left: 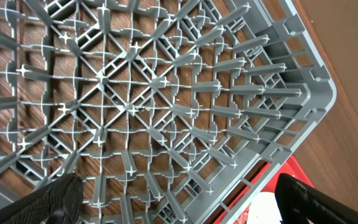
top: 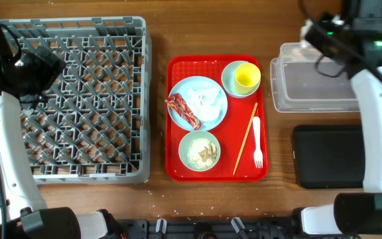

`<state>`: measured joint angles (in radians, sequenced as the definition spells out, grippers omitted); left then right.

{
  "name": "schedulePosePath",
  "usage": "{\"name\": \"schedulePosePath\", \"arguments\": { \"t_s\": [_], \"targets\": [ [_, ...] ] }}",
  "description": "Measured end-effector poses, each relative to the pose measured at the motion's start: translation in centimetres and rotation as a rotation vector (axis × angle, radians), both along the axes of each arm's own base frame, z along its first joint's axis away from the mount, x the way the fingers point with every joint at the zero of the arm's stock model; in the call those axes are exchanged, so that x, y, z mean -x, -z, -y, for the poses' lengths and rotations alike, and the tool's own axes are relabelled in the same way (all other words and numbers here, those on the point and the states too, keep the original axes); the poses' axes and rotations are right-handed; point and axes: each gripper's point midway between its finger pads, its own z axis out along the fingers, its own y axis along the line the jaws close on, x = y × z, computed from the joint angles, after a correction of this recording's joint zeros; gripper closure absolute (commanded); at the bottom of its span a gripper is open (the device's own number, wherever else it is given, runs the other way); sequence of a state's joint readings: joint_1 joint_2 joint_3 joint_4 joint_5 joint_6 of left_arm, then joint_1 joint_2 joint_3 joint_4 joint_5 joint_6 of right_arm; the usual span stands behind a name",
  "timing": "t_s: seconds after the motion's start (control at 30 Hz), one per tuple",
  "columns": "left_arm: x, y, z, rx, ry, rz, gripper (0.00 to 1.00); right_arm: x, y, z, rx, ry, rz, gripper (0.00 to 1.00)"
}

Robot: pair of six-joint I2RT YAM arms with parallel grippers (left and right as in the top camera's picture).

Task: Sort waste into correct bins and load items into the dishwasher rack
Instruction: 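Carry the tissue with the right gripper and drop it in the clear bin, then return the right gripper to the plate and grasp the remaining tissue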

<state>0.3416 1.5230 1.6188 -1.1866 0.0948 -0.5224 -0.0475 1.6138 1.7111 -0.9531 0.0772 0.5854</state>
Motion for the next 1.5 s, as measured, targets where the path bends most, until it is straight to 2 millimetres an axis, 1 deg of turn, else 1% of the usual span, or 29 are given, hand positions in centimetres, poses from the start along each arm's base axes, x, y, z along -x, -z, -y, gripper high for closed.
{"name": "schedulePosePath", "arguments": {
  "t_s": [0.03,0.07,0.1,0.13,0.2,0.27,0.3,0.33,0.37,0.4,0.43,0.47,0.5,0.53,0.57,0.6,0.63,0.7,0.8,0.83,0.87,0.9,0.93,1.07,1.2,1.37,1.43,1.47,1.5],
  "targets": [
    [0.0,0.0,0.0,0.000,0.000,0.000,0.00,0.3,0.6,1.2,0.002,0.032,-0.021,0.95],
    [0.0,0.0,0.0,0.000,0.000,0.000,0.00,0.3,1.1,1.7,0.002,0.047,-0.036,0.60],
    [0.0,0.0,0.0,0.000,0.000,0.000,0.00,0.1,1.8,1.8,0.001,0.048,-0.054,0.16],
    [0.0,0.0,0.0,0.000,0.000,0.000,0.00,-0.2,2.5,1.7,-0.005,0.052,-0.070,0.03],
    [0.0,0.0,0.0,0.000,0.000,0.000,0.00,-0.6,5.3,1.7,-0.012,0.049,-0.144,0.00],
    [0.0,0.0,0.0,0.000,0.000,0.000,0.00,-0.3,7.5,0.8,-0.057,0.021,-0.215,0.00],
    [0.0,0.0,0.0,0.000,0.000,0.000,0.00,-0.2,7.5,0.5,-0.073,0.010,-0.217,0.01],
    [0.0,0.0,0.0,0.000,0.000,0.000,0.00,-0.8,7.1,-2.6,-0.142,-0.190,-0.188,0.01],
    [0.0,0.0,0.0,0.000,0.000,0.000,0.00,-1.2,6.6,-5.0,-0.179,-0.323,-0.154,0.01],
    [0.0,0.0,0.0,0.000,0.000,0.000,0.00,-1.0,5.8,-10.2,-0.211,-0.530,-0.118,0.01],
    [0.0,0.0,0.0,0.000,0.000,0.000,0.00,-0.2,5.5,-13.9,-0.230,-0.650,-0.111,0.01],
    [0.0,0.0,0.0,0.000,0.000,0.000,0.00,0.6,5.6,-17.2,-0.204,-0.731,-0.117,0.01],
    [0.0,0.0,0.0,0.000,0.000,0.000,0.00,2.2,5.9,-21.6,-0.141,-0.815,-0.134,0.01],
    [0.0,0.0,0.0,0.000,0.000,0.000,0.00,3.6,6.5,-24.8,-0.079,-0.849,-0.155,0.02],
    [0.0,0.0,0.0,0.000,0.000,0.000,0.00,4.9,8.2,-27.6,0.002,-0.838,-0.197,0.03],
    [0.0,0.0,0.0,0.000,0.000,0.000,0.00,5.3,9.3,-28.4,0.036,-0.820,-0.220,0.03],
    [0.0,0.0,0.0,0.000,0.000,0.000,0.00,5.3,11.1,-29.1,0.073,-0.798,-0.254,0.05],
    [0.0,0.0,0.0,0.000,0.000,0.000,0.00,5.4,17.3,-30.0,0.146,-0.760,-0.379,0.15],
    [0.0,0.0,0.0,0.000,0.000,0.000,0.00,5.5,22.1,-29.5,0.190,-0.716,-0.482,0.16],
    [0.0,0.0,0.0,0.000,0.000,0.000,0.00,5.5,22.7,-29.4,0.197,-0.711,-0.494,0.19],
    [0.0,0.0,0.0,0.000,0.000,0.000,0.00,5.3,23.1,-29.4,0.199,-0.707,-0.493,0.29],
    [0.0,0.0,0.0,0.000,0.000,0.000,0.00,5.1,23.1,-29.5,0.197,-0.702,-0.482,0.43],
    [0.0,0.0,0.0,0.000,0.000,0.000,0.00,4.7,23.0,-29.7,0.192,-0.695,-0.465,0.49],
    [0.0,0.0,0.0,0.000,0.000,0.000,0.00,3.0,22.8,-29.9,0.213,-0.669,-0.389,0.50],
    [0.0,0.0,0.0,0.000,0.000,0.000,0.00,3.4,24.6,-29.2,0.234,-0.655,-0.398,0.52],
    [0.0,0.0,0.0,0.000,0.000,0.000,0.00,3.6,25.9,-28.5,0.251,-0.631,-0.394,0.68],
    [0.0,0.0,0.0,0.000,0.000,0.000,0.00,3.6,25.9,-28.4,0.253,-0.625,-0.393,0.72],
    [0.0,0.0,0.0,0.000,0.000,0.000,0.00,3.6,25.9,-28.4,0.253,-0.625,-0.393,0.77],
    [0.0,0.0,0.0,0.000,0.000,0.000,0.00,3.6,25.9,-28.4,0.252,-0.622,-0.393,0.89]
  ]
}}
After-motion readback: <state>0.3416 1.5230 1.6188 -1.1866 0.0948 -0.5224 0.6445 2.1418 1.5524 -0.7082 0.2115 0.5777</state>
